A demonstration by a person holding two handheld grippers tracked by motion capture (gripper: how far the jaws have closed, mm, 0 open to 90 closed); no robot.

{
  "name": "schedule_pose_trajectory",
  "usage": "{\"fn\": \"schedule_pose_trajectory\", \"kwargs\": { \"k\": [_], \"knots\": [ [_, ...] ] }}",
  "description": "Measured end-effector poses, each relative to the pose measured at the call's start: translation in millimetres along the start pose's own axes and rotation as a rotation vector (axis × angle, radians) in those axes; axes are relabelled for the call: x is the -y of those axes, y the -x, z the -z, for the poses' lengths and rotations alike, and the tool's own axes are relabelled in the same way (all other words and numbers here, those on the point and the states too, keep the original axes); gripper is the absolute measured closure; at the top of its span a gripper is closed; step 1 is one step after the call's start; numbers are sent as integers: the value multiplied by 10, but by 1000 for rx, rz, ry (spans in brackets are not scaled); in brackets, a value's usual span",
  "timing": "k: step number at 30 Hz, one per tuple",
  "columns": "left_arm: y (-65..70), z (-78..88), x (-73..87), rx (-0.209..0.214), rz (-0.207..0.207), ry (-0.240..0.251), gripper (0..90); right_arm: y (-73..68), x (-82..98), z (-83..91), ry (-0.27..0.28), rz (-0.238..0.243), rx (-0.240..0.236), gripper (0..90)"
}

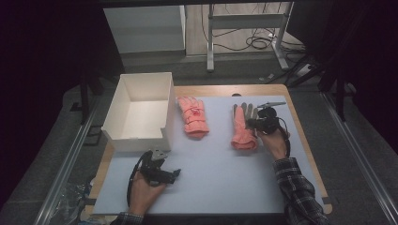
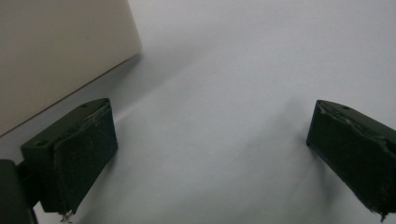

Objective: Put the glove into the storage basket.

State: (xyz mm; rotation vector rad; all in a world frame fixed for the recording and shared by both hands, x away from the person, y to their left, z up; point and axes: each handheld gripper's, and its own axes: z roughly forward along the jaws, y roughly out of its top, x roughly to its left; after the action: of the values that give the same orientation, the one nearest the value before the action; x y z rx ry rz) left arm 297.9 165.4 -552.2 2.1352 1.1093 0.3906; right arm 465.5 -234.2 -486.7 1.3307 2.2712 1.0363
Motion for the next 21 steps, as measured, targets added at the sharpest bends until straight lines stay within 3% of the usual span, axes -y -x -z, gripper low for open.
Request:
{"fn": "schedule_pose_trajectory", "kwargs": {
  "k": [8, 21],
  "knots": [
    [0, 0, 0, 0, 0, 0, 15, -72, -10, 149, 24, -11, -27, 887],
    [0, 0, 0, -1, -2, -2, 15, -508, 84, 479, 54, -17, -127, 887]
  ]
}}
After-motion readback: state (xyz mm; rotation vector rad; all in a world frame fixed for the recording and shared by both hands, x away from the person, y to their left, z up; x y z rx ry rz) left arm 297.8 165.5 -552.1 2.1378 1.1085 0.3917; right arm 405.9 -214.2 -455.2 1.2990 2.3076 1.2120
